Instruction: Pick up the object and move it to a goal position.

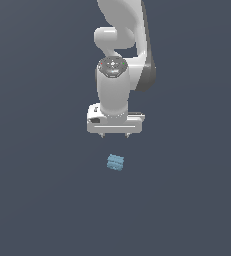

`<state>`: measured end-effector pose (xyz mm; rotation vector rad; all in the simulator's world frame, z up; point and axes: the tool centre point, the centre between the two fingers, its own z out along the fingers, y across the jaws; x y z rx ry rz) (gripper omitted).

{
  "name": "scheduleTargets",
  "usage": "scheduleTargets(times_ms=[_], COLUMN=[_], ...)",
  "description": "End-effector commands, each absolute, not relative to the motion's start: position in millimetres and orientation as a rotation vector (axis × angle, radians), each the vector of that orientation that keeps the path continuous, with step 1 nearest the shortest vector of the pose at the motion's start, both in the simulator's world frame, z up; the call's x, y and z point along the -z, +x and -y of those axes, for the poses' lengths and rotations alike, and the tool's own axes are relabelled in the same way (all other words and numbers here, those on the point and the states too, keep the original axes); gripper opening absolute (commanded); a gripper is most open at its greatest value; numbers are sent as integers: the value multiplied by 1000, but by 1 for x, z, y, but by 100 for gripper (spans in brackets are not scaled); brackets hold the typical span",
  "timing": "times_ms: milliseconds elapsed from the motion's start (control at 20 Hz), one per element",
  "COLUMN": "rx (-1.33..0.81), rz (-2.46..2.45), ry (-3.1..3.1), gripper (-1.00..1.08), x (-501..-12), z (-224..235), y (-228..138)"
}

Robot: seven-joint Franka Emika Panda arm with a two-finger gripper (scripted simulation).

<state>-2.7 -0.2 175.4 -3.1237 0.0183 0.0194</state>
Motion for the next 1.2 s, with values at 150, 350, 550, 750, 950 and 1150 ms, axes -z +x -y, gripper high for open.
scheduleTargets(times_ms=[150, 350, 550, 750, 950, 1150], rx=[-11, 21, 33, 31, 31, 29], rz=[-9, 26, 44, 32, 47, 96], ry=[-3128, -3145, -3151, -3149, -3150, -3150], gripper=[100, 100, 100, 100, 100, 100], x=[-177, -182, -184, -184, -184, -181], z=[-2, -9, -11, -11, -11, -11], y=[-1, 4, 5, 5, 5, 7])
